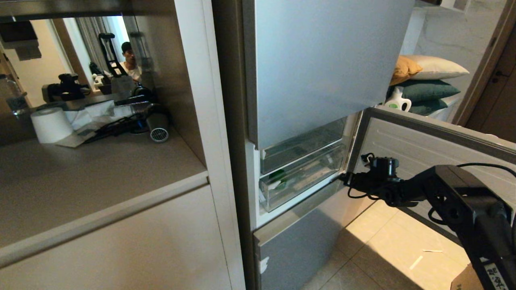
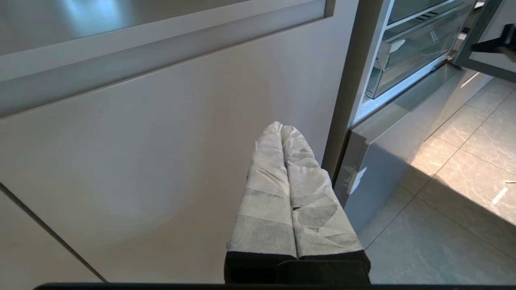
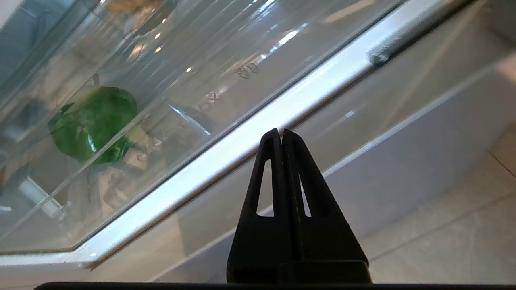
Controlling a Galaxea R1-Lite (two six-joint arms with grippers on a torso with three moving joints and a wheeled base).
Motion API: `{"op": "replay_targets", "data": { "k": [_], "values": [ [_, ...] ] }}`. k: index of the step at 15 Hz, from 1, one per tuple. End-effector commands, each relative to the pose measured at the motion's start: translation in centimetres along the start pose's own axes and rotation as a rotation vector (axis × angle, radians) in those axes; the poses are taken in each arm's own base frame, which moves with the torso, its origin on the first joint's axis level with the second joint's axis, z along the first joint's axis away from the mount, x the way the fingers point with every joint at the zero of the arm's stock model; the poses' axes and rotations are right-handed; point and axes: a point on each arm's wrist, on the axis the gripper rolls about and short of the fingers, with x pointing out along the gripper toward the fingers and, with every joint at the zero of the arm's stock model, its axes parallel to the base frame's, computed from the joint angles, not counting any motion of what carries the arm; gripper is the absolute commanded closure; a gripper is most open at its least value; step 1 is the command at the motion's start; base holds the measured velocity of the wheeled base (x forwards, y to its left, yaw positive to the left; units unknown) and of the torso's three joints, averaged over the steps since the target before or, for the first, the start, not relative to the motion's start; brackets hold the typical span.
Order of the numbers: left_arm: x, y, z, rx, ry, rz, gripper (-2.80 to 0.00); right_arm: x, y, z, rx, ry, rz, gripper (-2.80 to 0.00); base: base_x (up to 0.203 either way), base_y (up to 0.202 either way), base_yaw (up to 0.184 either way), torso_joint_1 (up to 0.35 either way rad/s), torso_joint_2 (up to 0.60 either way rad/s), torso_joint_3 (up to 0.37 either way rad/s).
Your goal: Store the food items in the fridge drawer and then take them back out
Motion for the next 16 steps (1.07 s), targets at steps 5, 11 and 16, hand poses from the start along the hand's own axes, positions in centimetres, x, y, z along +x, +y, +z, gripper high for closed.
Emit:
{"op": "replay_targets", "data": {
  "k": [5, 11, 16],
  "values": [
    [0.0, 0.0, 0.0, 0.0, 0.002, -0.001, 0.0, 2.1, 0.1, -1.4, -0.005, 0.002, 0.059, 0.0, 0.0, 0.0, 0.0, 0.0, 0.0, 0.0],
    [0.0, 0.0, 0.0, 0.0, 0.002, 0.0, 0.0, 2.2, 1.1, -0.6, -0.059, -0.078, 0.1, 0.0, 0.0, 0.0, 0.0, 0.0, 0.0, 0.0],
    [0.0, 0.0, 0.0, 0.0, 0.002, 0.001, 0.0, 1.6, 3.0, 0.8, -0.104, -0.195, 0.115, 0.0, 0.0, 0.0, 0.0, 0.0, 0.0, 0.0]
  ]
}}
